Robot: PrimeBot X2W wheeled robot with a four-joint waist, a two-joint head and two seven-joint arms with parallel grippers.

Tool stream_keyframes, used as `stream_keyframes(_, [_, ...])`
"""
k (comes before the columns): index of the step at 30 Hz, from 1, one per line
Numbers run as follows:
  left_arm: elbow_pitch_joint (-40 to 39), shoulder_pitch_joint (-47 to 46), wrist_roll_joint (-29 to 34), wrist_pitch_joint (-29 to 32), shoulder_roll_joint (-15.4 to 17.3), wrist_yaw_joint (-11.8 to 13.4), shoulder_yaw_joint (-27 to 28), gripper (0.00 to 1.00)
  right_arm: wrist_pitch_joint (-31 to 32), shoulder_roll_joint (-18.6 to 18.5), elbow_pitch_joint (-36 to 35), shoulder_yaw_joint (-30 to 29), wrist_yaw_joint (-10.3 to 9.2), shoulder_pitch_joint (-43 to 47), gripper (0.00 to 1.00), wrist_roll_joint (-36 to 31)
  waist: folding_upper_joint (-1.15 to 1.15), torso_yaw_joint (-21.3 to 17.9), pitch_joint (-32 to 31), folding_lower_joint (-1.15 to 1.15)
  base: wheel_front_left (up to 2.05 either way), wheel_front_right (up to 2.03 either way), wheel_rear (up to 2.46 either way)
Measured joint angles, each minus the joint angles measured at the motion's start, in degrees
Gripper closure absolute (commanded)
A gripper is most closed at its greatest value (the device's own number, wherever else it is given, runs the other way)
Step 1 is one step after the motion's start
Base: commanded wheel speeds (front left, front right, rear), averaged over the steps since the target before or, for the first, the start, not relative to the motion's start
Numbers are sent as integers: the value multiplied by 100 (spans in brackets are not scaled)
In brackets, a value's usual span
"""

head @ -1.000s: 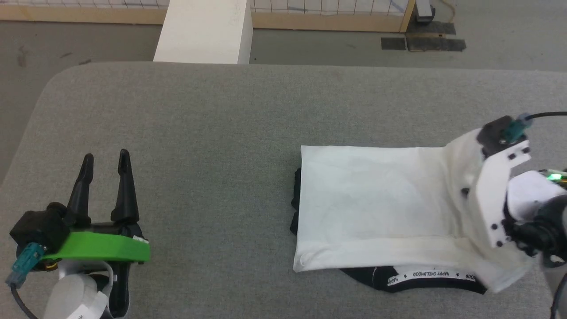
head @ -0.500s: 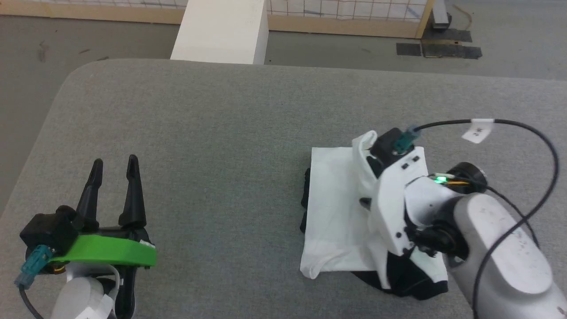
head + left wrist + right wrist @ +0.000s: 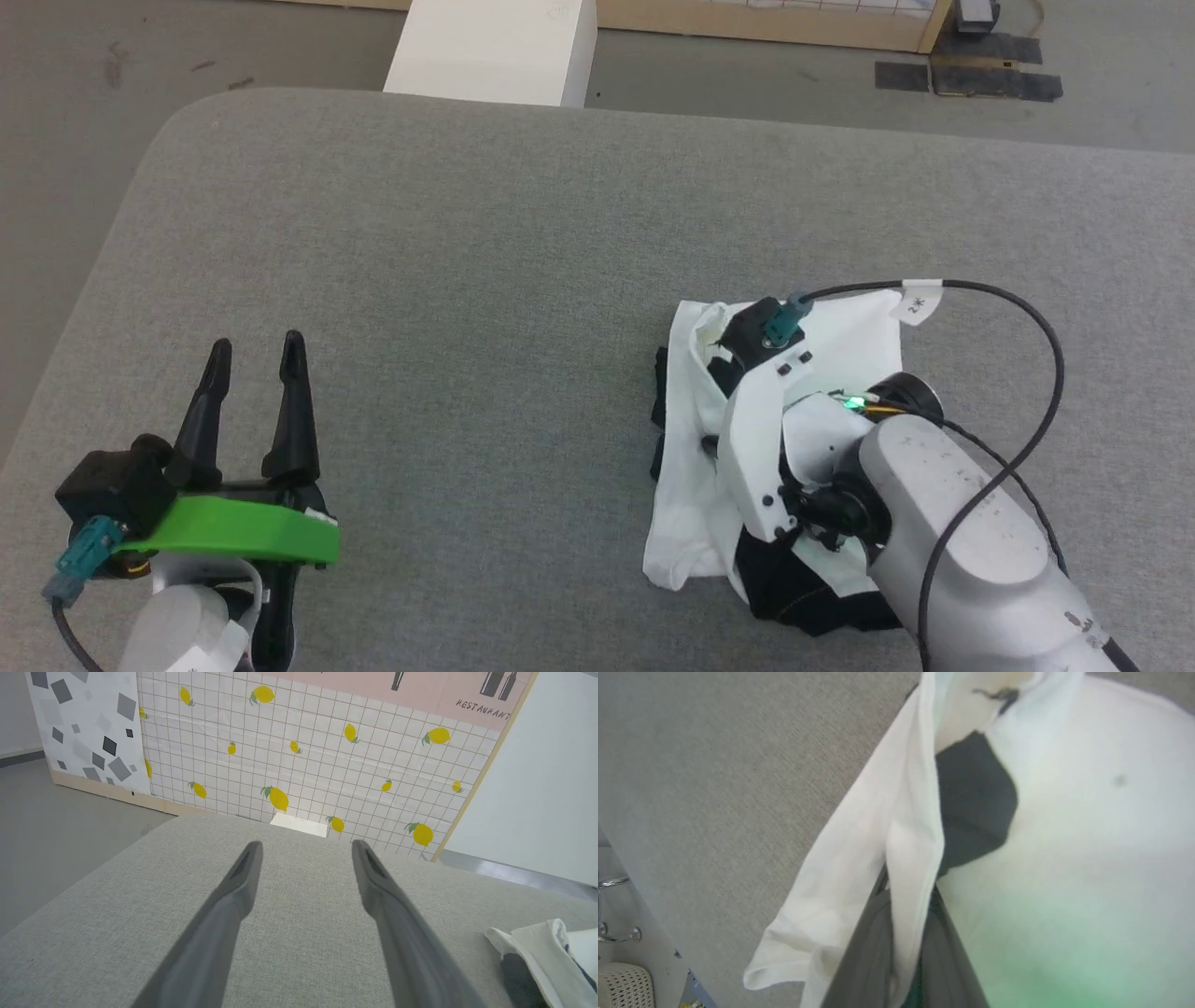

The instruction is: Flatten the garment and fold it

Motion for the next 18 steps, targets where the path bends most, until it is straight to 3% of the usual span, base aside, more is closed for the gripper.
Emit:
stream_keyframes(3, [12,-1,-4,0,1,0,2,0,-200,94,288,29,0,-83,100,-3,0,-21,14,0,0,0,0])
stream_keyframes(4, [20,-2,-4,0,0,0,-3,0,-260,116,354,81,0,-129,64,-3,0,-29,19,0,0,0,0])
stream_keyframes(5, [27,-2,-4,0,0,0,-2,0,-304,137,392,110,0,-157,0,11,0,-36,21,0,0,0,0])
stream_keyframes(14, [80,3,-4,0,1,0,8,0,-625,263,101,695,0,-500,0,219,0,-156,-145,0,0,0,0])
stream_keyframes(18, [71,51,-2,0,3,0,27,0,-686,187,-313,549,0,-514,0,297,0,-254,-272,0,0,0,0])
